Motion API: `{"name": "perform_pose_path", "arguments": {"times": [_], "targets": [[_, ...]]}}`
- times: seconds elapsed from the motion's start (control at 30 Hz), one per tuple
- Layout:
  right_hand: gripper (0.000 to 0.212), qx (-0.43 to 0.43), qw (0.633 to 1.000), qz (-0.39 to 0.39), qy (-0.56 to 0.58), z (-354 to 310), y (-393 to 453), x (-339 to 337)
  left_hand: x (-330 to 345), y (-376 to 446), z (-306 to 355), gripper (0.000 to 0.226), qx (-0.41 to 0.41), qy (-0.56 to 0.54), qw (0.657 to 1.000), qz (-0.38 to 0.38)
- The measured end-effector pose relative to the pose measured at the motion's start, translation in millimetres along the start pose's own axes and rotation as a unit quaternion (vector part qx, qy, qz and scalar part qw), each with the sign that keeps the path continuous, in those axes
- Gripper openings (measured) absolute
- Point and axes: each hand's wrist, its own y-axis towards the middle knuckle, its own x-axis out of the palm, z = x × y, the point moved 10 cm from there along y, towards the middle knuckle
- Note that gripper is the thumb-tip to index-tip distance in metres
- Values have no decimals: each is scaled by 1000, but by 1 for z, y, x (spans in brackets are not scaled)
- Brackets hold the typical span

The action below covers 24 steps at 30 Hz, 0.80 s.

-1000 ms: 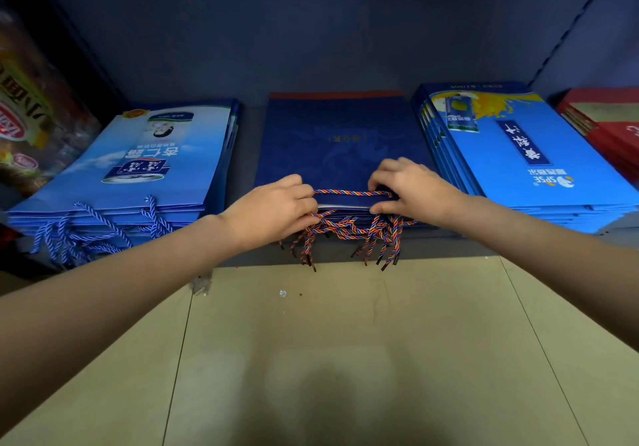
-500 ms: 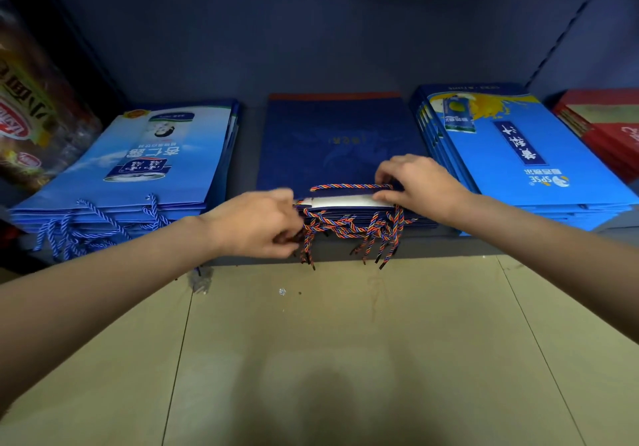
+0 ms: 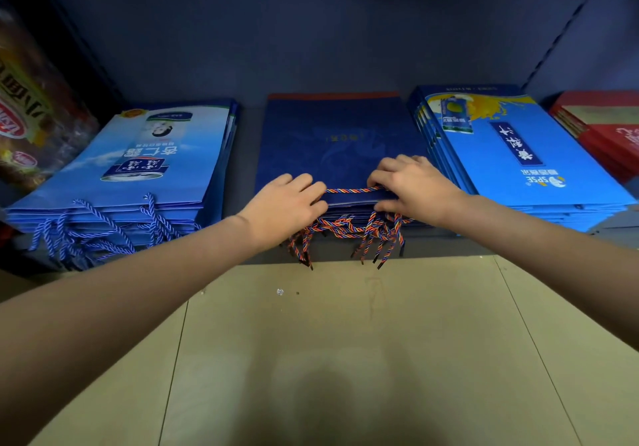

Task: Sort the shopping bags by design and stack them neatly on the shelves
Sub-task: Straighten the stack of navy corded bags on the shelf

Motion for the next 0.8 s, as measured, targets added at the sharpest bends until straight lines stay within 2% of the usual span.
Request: {"name": "perform_pose_path", "arguments": {"times": [0.1,0.17,0.3,0.33,0.4,0.47,0.57,0.63,0.67,0.7,0.73,0.8], "targets": [[41,-4,999,32,4,2,-3,-10,-9,0,-1,9,10,-44,998,38],[42,0,998,50,23,5,-4,-17,-16,-7,-6,21,23,-121,991,54],[42,6,997,61,37,10,-4,-25,6,-47,9,27,133,-103,985,-46],[42,7,998,59,38,9,-4,-24,17,-58,8,30,132,-100,982,-90],[43,9,998,48,36,7,-3,-18,25,-72,8,35,116,-121,977,-132],[44,16,999,23,32,6,-1,-6,8,-63,7,34,91,-155,979,-92],[47,22,999,2,30,4,1,8,-32,-34,2,27,40,-155,987,34],[52,26,999,-4,40,7,-1,10,-34,-15,1,22,21,-113,992,56],[57,29,999,-14,35,10,-3,13,-27,-6,-2,28,-3,-93,995,40],[65,38,999,-30,23,14,-5,18,-13,1,-7,43,-39,-88,995,-3],[73,57,997,-47,15,20,-9,23,2,4,-14,58,-88,-96,990,-59],[83,103,992,-67,16,36,-19,31,32,3,-25,70,-168,-116,964,-172]]}}
